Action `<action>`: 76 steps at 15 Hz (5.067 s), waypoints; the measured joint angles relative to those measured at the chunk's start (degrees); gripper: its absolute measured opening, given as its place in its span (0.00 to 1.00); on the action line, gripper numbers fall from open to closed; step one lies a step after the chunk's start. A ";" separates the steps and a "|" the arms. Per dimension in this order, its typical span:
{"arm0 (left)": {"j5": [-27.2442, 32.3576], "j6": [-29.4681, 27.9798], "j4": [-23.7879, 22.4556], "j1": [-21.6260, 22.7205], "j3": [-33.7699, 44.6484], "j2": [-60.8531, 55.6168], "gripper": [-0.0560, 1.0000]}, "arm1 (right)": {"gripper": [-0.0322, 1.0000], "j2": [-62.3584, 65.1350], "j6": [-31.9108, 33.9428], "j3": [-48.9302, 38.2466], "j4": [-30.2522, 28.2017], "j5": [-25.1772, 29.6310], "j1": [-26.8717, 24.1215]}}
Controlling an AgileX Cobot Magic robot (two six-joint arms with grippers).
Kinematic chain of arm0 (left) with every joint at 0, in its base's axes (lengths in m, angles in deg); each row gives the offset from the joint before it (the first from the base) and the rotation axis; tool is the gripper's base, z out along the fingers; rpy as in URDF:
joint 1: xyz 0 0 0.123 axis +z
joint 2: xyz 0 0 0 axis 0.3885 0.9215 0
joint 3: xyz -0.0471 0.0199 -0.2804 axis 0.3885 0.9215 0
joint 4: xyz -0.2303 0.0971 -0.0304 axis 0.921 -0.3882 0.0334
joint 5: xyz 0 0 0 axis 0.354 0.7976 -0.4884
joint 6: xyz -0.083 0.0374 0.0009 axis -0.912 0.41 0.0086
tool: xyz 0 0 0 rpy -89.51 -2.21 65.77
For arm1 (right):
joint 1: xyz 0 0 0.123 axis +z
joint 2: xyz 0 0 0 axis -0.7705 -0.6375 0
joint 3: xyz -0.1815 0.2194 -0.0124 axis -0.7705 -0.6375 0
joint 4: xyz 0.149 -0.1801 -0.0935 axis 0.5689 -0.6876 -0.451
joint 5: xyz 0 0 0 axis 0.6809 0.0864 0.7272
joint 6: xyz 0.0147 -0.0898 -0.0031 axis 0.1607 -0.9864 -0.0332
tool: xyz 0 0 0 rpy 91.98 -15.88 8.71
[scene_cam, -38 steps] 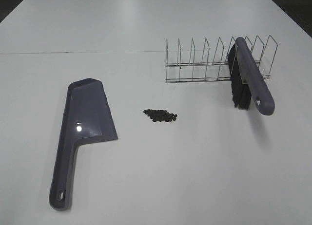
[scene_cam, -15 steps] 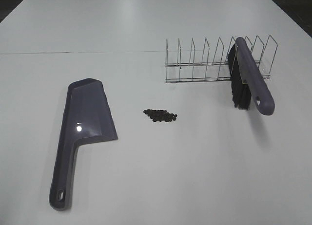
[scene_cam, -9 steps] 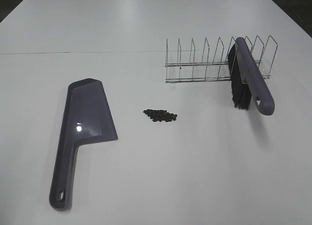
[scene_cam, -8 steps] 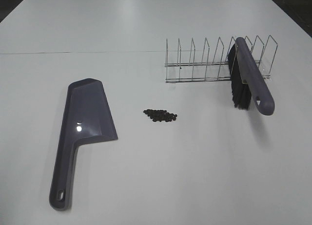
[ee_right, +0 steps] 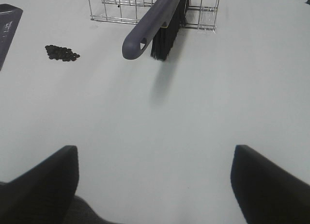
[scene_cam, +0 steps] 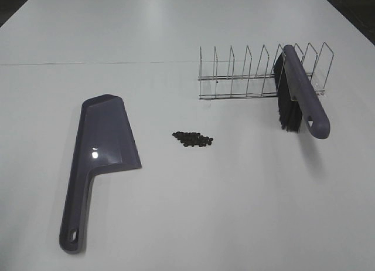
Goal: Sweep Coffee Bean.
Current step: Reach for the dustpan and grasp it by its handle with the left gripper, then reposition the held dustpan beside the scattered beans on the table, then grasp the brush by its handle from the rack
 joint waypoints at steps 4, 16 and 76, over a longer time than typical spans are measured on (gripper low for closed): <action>-2.41 -3.72 -0.34 0.00 -4.24 5.96 0.77 | 0.76 0.00 0.00 0.00 0.00 0.00 0.00; -13.58 0.11 10.14 -4.81 -13.29 36.96 0.77 | 0.76 0.00 0.00 0.00 0.00 0.00 0.00; -20.51 -6.70 -7.68 -29.56 -30.71 66.52 0.38 | 0.72 -123.64 -2.86 86.40 2.64 6.25 -2.52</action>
